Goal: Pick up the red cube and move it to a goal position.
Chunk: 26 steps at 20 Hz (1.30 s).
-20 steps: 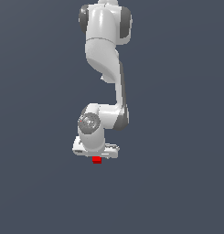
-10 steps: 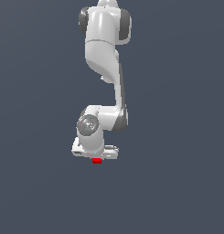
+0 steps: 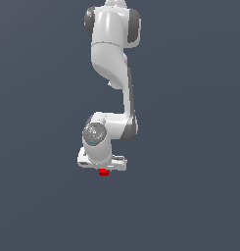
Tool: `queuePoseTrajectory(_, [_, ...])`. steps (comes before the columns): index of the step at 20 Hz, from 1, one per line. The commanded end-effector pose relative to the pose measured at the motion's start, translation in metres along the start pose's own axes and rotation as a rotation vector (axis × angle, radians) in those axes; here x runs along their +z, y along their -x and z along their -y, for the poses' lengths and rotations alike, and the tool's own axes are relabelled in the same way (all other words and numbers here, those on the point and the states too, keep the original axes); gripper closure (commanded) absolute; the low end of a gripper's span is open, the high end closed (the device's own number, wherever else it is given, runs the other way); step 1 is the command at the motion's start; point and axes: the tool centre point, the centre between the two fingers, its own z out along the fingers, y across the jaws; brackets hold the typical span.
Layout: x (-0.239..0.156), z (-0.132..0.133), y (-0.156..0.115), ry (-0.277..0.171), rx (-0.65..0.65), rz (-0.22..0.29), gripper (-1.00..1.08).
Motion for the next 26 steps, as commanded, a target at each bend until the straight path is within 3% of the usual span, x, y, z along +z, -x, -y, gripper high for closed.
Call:
queuePoseTrajectory(1, [-0.005,0.002,0.000,0.000,0.000,-0.002,1.08])
queuePoseTrajectory(11, [-0.057,0.030,0.010,0.000,0.000,-0.002,1.08])
queuePoseTrajectory(26, [-0.207,0.110,0.036,0.001,0.000,-0.001,1.08])
